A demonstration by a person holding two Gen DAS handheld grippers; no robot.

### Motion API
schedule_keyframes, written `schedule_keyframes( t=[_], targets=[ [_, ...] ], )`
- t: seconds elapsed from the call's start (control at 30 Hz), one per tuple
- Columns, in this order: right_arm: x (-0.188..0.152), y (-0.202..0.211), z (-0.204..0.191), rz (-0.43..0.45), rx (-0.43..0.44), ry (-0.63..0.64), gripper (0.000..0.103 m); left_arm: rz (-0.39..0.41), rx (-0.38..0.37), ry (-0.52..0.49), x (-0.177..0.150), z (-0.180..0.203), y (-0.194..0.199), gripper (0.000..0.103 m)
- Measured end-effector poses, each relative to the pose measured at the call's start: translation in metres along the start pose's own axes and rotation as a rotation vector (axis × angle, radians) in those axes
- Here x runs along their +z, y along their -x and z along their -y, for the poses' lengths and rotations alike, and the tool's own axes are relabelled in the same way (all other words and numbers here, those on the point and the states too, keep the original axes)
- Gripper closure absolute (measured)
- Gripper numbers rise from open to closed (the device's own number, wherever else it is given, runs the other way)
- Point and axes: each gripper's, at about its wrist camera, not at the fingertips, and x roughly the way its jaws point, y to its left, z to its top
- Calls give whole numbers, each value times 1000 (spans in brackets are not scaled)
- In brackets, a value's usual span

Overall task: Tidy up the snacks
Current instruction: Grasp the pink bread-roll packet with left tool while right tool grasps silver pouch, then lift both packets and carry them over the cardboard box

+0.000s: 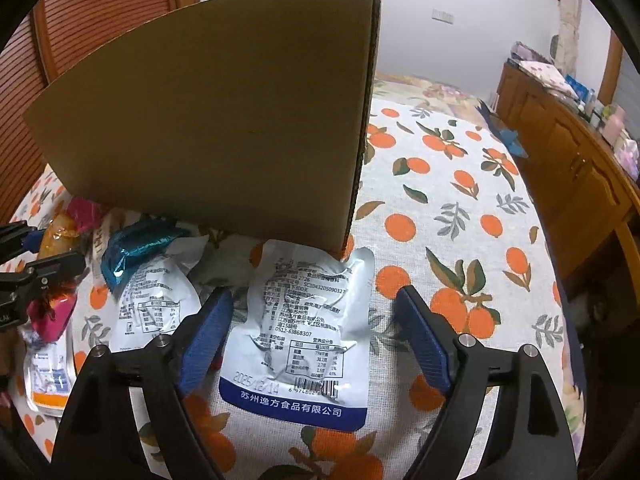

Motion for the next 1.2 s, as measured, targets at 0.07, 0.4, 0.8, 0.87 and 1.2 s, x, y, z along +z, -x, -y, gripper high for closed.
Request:
schedule_keyframes(
  t=[0.07,0.4,0.8,0.87,1.2],
  targets=[
    [0,0,0,0,0,-1,17,-1,2,-3,-1,-1,2,62],
    [0,1,-1,5,-2,2,30,22,-21,12,-6,-7,12,65],
    [-5,8,-2,-2,14,20,42,63,-44,15,-13,-16,34,65],
    [-7,9,-2,-1,17,19,42,69,-42,11,-12,-16,38,65],
    [-12,27,-8,36,21,20,42,97,-28,4,-12,-14,53,65]
  ],
)
